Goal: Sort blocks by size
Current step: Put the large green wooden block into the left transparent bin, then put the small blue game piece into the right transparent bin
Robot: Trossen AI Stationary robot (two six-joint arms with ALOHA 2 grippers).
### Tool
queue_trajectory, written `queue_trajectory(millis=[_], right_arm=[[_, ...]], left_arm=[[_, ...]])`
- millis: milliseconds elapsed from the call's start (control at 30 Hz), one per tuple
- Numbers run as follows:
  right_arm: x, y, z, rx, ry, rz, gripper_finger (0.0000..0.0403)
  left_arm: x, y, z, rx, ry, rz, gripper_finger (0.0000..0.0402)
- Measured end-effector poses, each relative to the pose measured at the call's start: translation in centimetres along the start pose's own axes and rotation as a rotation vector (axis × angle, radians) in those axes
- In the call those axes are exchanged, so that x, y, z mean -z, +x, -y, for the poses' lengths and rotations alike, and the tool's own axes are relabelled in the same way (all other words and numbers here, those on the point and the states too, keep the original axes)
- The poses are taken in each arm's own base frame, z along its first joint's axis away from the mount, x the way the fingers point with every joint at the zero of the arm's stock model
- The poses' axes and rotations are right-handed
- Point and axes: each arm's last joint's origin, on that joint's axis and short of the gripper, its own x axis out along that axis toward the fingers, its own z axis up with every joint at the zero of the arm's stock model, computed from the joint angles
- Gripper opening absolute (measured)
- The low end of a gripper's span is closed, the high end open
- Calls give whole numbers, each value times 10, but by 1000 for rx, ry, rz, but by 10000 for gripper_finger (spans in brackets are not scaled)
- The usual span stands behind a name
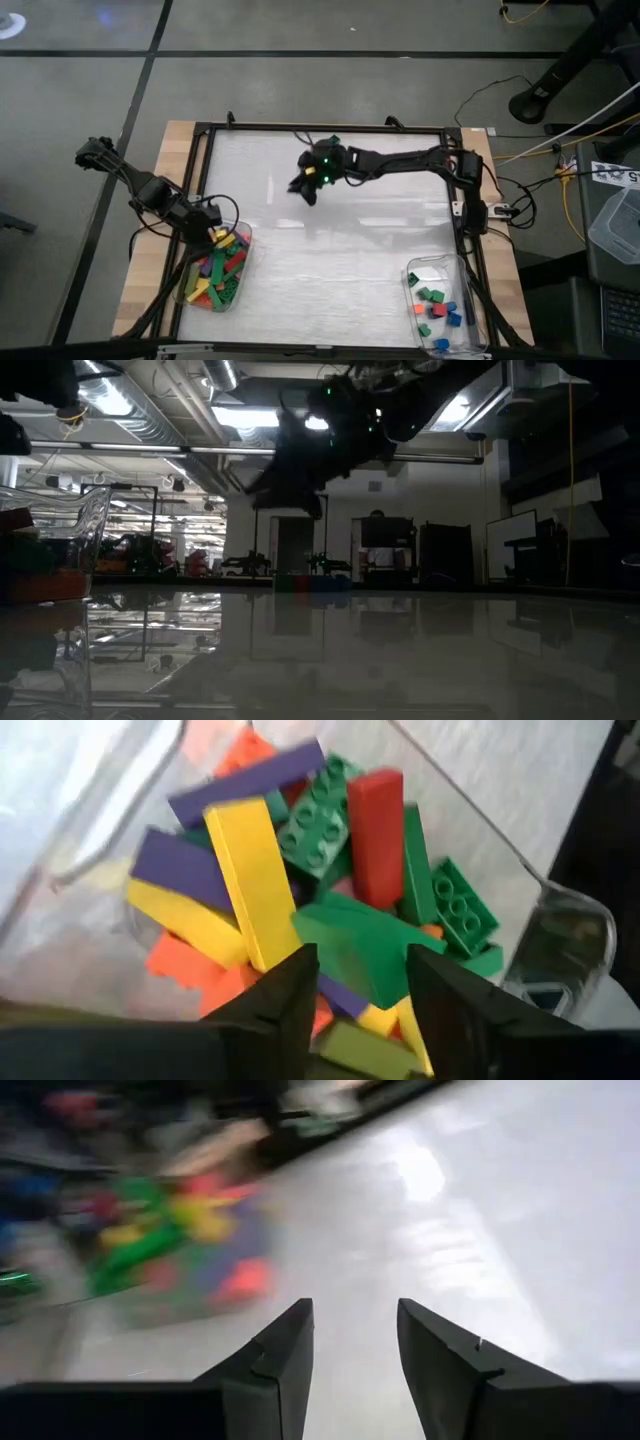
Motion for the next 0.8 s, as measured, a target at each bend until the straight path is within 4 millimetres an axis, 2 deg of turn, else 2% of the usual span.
queue_trajectory(millis=[100,233,500,633,800], right_arm=[[-2,-9,26,204,-56,4,143],[0,-24,60,421,-130,-79,143],[-5,-59,119,590,-83,-122,143],[-4,-73,137,634,-28,-149,143],[4,-79,142,761,233,-133,143]], left_arm=[[-2,1,0,-21,17,44,159],[-3,1,0,-39,27,70,169],[-3,1,-1,-54,27,93,164],[-4,1,-1,-65,38,108,164],[-4,1,-1,-70,84,110,160]])
